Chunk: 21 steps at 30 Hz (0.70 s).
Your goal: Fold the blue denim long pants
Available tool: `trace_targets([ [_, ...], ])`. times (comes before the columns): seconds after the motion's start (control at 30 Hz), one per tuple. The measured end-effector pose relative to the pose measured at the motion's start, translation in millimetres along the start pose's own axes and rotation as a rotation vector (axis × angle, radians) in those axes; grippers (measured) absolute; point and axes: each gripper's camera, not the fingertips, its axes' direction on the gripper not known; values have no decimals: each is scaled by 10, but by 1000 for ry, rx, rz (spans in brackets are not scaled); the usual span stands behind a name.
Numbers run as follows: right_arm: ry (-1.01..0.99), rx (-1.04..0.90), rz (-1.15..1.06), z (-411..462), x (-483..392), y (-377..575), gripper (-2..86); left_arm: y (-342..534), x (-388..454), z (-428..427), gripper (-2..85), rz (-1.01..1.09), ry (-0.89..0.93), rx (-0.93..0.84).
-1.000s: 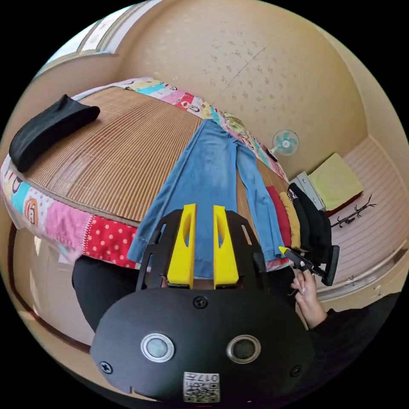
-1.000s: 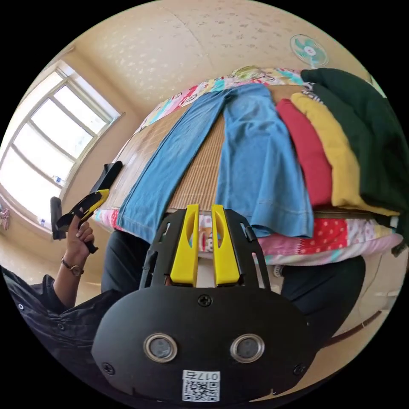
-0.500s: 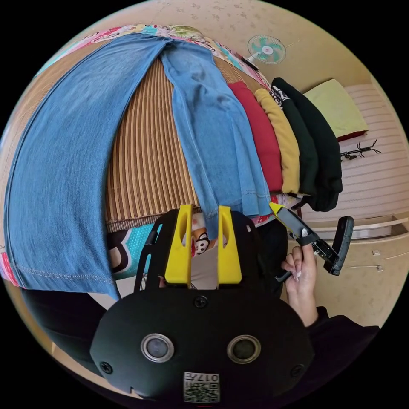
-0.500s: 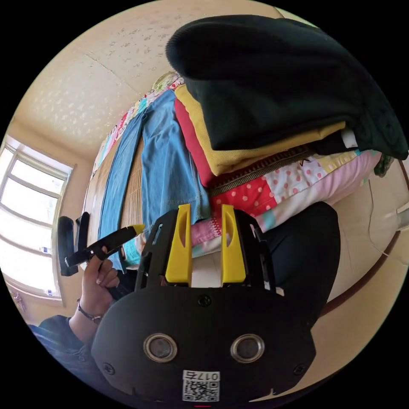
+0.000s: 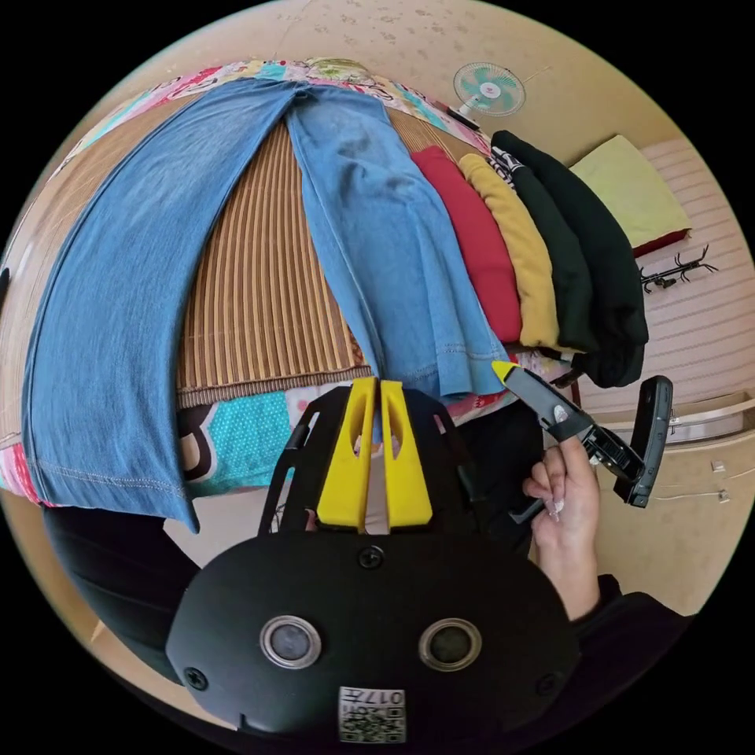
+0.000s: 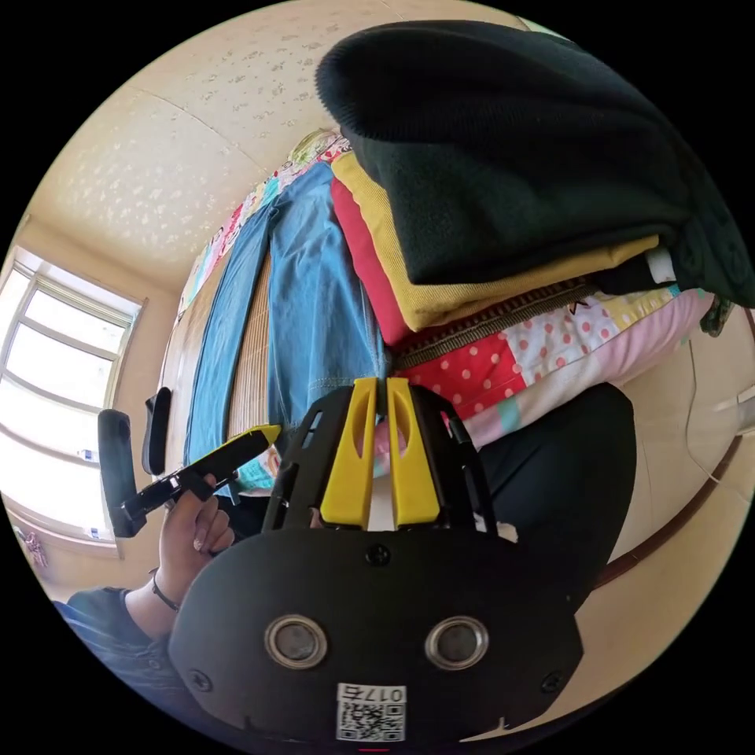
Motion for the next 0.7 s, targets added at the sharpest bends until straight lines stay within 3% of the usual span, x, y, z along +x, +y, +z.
trace_targets([
  [0.23, -129, -4, 19, -528, 12, 100, 27, 234, -562, -637, -9, -55, 192, 77],
  [0.53, -112, -113, -8, -351, 60, 472, 26, 564, -986, -187, -7, -109, 120, -11],
  [0.7, -8, -107, -82, -409, -107, 668, 25, 727, -1032, -148, 11, -103, 112, -3],
])
